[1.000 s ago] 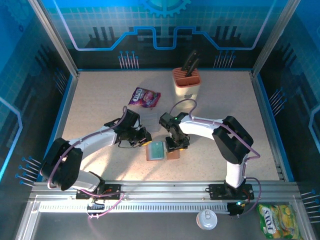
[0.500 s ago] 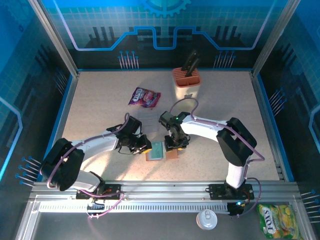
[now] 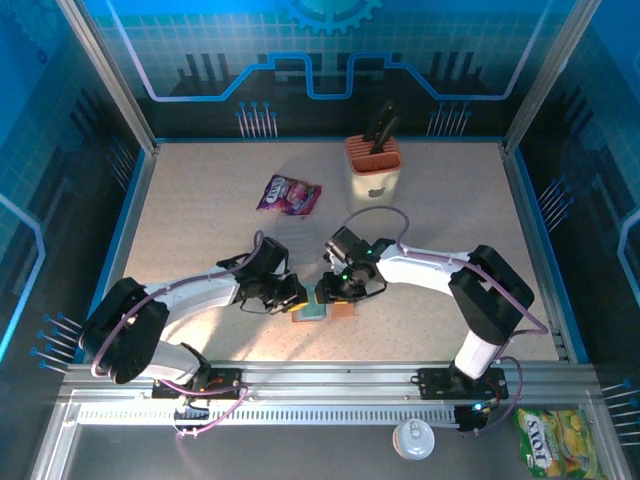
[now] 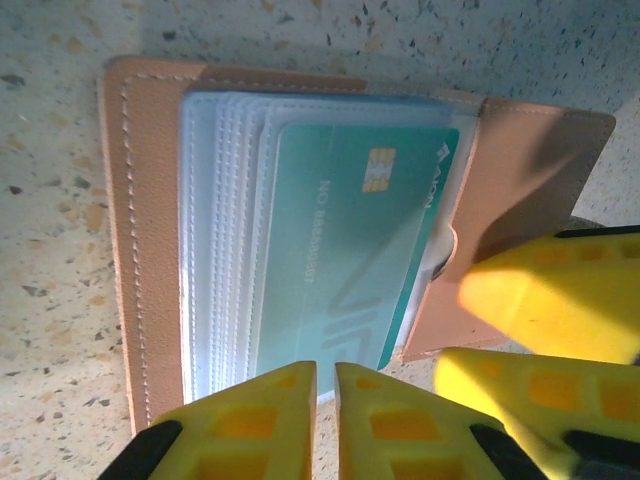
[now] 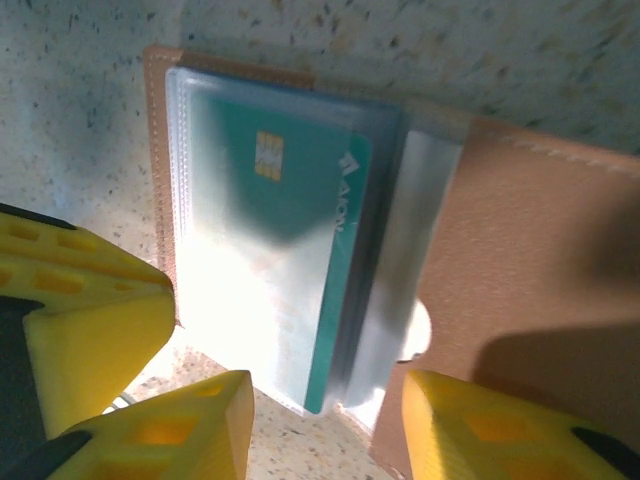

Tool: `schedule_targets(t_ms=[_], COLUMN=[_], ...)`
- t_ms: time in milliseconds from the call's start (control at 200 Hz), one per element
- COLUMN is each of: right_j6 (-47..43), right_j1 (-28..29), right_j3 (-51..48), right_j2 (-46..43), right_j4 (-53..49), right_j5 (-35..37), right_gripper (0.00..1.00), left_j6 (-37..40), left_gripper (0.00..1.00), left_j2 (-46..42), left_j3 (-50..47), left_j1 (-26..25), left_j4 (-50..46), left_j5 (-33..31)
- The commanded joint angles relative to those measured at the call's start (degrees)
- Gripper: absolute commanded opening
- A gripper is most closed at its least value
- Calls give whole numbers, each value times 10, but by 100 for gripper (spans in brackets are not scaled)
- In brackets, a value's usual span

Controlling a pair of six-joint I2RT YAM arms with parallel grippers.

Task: Take the credit cards out of the card holder

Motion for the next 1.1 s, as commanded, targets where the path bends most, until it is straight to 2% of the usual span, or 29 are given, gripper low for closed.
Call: schedule_targets(t_ms=[0, 185, 465, 710, 1096], right_j6=[28, 31, 34, 47, 55], right_j1=[-12, -29, -38, -39, -42], right_j3=[-25, -48, -59, -58, -59], right_j2=[-3, -8, -9, 0, 11], right_j4=[89, 118, 141, 163, 164], right_j5=[-58, -75, -88, -101, -101], right_gripper=[42, 39, 37, 36, 35], left_j6=[-6, -7, -7, -16, -10], left_gripper=[13, 13, 13, 12, 10], left_j2=[-7, 11, 20, -19, 21], left_j3=[-8, -11, -8, -13, -14], left_j1=[-4, -5, -6, -5, -4], left_j4=[1, 14, 3, 24, 24], left_j5=[-9, 1, -21, -35, -37])
